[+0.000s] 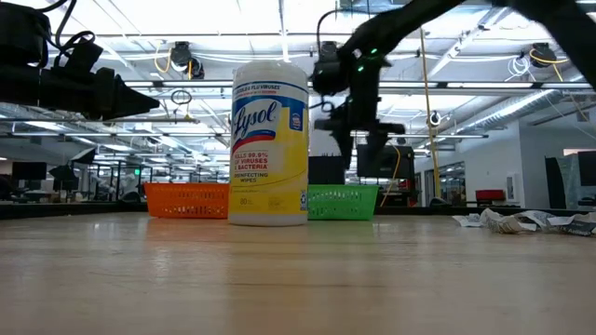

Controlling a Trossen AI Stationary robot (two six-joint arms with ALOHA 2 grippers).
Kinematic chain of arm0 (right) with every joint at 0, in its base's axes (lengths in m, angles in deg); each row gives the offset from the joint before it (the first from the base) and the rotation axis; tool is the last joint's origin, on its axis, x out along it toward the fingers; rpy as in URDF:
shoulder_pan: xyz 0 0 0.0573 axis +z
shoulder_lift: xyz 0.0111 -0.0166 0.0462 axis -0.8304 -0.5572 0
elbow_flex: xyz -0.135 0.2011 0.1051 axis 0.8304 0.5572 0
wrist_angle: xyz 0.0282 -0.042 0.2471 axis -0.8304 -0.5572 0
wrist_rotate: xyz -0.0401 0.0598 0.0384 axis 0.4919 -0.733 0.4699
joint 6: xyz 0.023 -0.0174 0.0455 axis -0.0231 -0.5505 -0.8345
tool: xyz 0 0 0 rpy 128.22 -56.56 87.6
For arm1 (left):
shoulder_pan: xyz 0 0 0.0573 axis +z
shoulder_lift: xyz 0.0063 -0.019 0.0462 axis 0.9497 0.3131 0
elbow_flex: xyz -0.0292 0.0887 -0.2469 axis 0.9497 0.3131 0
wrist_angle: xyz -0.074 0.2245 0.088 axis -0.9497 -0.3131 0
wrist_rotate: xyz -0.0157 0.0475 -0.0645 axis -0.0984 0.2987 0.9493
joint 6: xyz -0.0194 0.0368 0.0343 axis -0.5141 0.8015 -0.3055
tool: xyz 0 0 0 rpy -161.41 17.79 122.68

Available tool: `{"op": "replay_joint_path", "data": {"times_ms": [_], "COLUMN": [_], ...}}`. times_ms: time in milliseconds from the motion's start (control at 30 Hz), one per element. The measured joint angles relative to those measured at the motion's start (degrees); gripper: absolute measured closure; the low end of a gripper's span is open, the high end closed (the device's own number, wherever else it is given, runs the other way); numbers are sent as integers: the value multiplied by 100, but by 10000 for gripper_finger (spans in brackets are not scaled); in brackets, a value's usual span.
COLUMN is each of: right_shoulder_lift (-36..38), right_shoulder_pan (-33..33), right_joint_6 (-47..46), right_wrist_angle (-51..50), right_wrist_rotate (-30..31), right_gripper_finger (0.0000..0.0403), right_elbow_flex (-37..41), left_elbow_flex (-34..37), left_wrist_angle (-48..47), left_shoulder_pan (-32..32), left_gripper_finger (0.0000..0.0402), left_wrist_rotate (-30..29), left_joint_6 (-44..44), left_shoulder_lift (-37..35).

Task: Pick & Place First Aid Supplies
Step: Put the black towelette pack into the black bin

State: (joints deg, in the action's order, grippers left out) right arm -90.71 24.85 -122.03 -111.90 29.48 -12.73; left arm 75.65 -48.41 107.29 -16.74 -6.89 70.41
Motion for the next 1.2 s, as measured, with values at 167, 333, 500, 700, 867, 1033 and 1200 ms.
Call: {"op": "replay_joint_path", "data": {"times_ms": [167, 333, 500, 700, 867, 1033, 1200], "right_shoulder_lift": [895, 1476, 1844, 2162, 2305, 2305, 2305], "right_shoulder_pan": [511, 1122, 1805, 2638, 3210, 3689, 3928], "right_joint_6": [-640, -1239, -1930, -2776, -3434, -3932, -4210], "right_wrist_angle": [436, 558, 648, 697, 704, 704, 725], "right_wrist_rotate": [0, 0, -1, -22, -297, -571, -704], "right_gripper_finger": [188, 188, 188, 188, 188, 188, 188], "right_elbow_flex": [1276, 2239, 2964, 3524, 3895, 4131, 4226], "left_elbow_flex": [2, 2, 1, 2, 2, 0, 0], "left_wrist_angle": [0, 0, -2, 0, 0, 0, 0], "left_shoulder_pan": [2, 1, 1, 2, 1, 2, 2], "left_gripper_finger": [91, 91, 91, 92, 91, 91, 91], "left_wrist_rotate": [1, 0, 0, 0, 0, 0, 0], "left_joint_6": [0, 0, 0, 0, 0, 0, 0], "left_shoulder_lift": [0, -1, 0, 0, 1, 0, -2]}}
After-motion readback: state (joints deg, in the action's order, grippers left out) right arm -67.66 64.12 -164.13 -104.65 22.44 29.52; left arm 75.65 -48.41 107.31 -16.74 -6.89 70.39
